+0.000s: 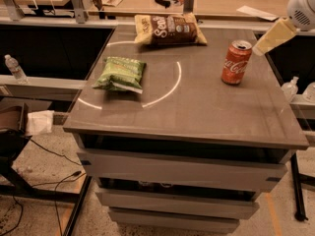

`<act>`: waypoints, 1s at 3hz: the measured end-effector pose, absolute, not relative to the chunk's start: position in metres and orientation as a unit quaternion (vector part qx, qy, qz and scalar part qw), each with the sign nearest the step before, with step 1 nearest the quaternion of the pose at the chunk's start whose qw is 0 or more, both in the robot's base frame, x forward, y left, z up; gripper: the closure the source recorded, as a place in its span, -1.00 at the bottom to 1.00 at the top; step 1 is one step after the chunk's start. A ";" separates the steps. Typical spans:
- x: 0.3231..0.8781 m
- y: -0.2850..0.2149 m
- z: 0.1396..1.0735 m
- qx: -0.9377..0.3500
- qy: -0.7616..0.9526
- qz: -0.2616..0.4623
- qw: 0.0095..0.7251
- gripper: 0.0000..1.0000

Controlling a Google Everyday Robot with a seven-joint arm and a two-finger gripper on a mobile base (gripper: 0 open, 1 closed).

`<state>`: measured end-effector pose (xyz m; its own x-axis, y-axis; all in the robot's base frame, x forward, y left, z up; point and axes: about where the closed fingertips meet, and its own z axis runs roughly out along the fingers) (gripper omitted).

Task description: Move brown chip bag near coke can

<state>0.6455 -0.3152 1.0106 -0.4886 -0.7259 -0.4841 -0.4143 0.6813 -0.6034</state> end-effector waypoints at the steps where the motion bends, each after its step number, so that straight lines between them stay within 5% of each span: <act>1: 0.664 -0.340 1.017 -0.269 0.848 -0.225 0.397 -1.00; 3: 0.716 -0.372 1.037 -0.149 0.852 -0.169 0.472 -1.00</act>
Offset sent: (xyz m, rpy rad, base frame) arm 0.0773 -0.0733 0.0306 0.3368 -0.2307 -0.3370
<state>0.7159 -0.3725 1.0367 -0.5100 -0.4131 -0.7545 -0.0939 0.8986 -0.4286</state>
